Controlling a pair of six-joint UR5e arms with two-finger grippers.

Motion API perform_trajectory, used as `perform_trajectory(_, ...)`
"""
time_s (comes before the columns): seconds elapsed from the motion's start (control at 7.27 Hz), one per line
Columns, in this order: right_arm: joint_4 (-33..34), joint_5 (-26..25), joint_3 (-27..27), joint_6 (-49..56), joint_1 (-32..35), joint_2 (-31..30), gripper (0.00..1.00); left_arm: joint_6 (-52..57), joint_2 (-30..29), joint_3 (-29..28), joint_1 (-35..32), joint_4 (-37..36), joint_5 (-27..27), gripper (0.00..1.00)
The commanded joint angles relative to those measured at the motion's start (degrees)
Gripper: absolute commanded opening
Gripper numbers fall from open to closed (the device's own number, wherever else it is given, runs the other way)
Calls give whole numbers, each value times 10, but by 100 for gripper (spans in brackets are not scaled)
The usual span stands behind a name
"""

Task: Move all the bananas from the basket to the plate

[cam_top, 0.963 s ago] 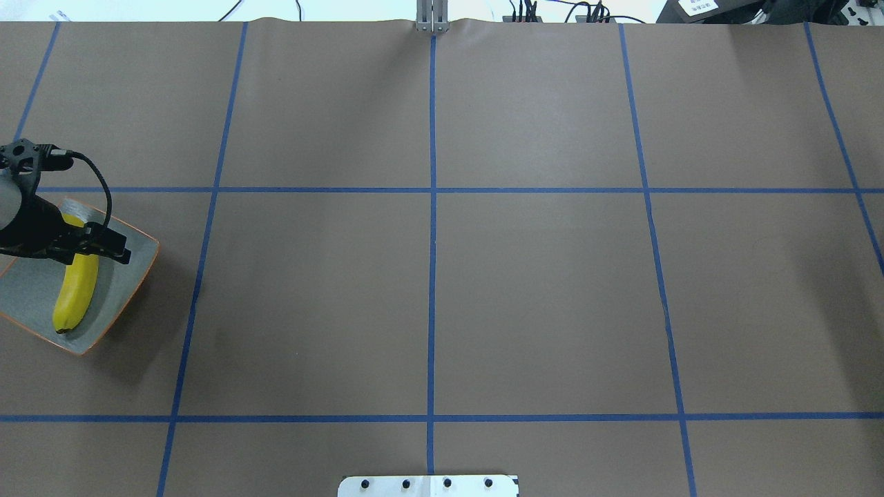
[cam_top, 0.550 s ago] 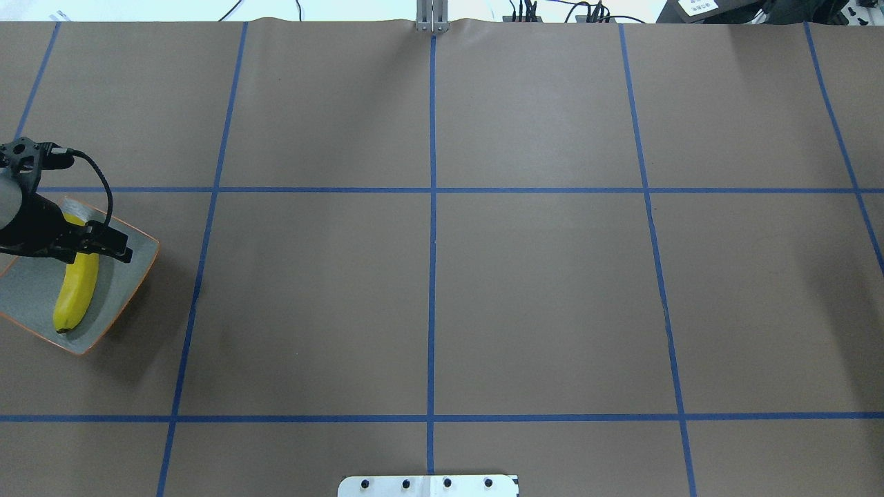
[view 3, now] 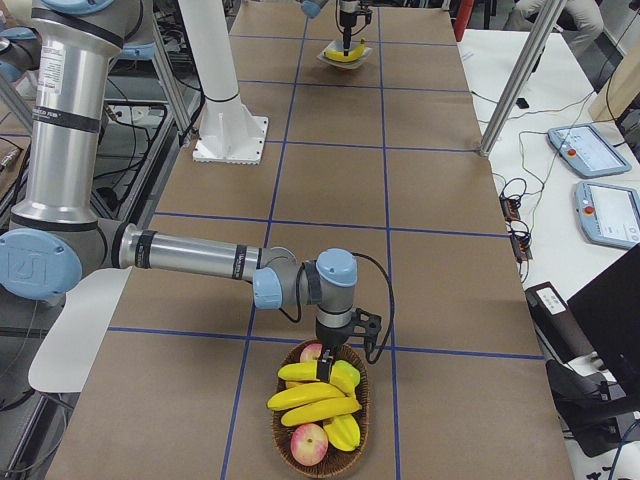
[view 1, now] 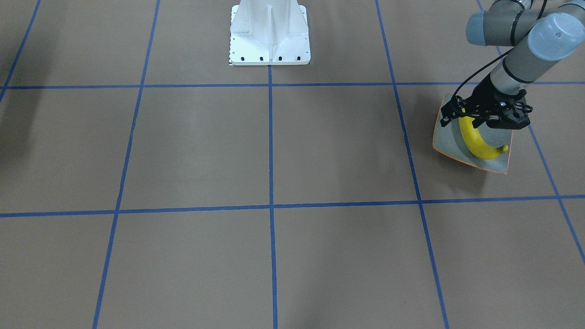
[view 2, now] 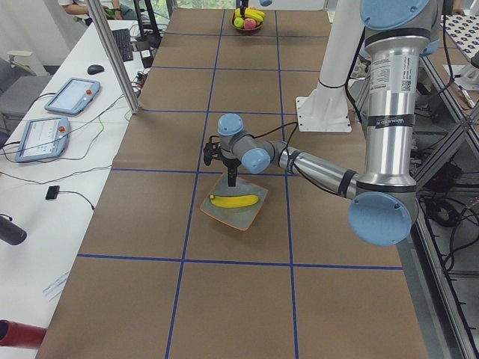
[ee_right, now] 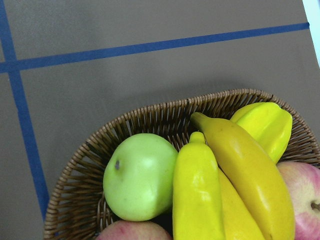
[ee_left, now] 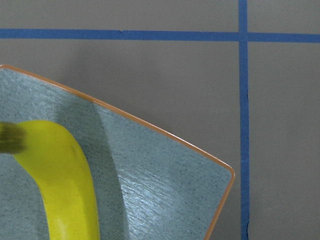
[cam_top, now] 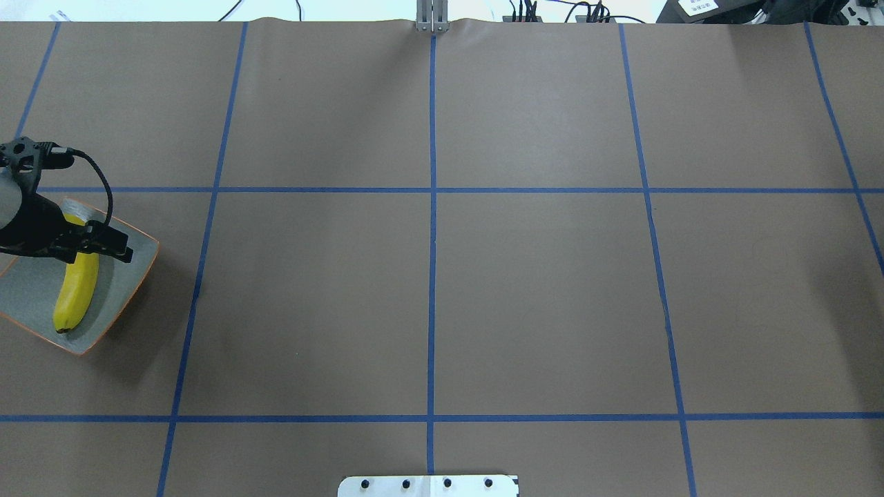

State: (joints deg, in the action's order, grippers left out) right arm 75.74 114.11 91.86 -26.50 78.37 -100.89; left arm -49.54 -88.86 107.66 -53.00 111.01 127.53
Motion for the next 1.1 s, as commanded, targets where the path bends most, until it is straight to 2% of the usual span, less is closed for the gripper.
perform_trajectory(0.0, -1, 1, -11, 6, -1, -4, 71, 1, 0, 2, 0, 0, 0, 99)
perform_trajectory(0.28, -2, 2, -16, 6, -1, -4, 41, 0, 0, 6, -1, 0, 0, 99)
perform_trajectory(0.41, -2, 2, -15, 9, -1, -4, 3, -1, 0, 11, -2, 0, 0, 99)
perform_trajectory(0.69, -2, 4, -7, 25, 0, -4, 0, -58, -3, 26, -1, 1, 1, 99)
perform_trajectory(0.96, 5, 1, 44, 31, 7, -14, 0, -67, -5, 31, 0, 0, 2, 99)
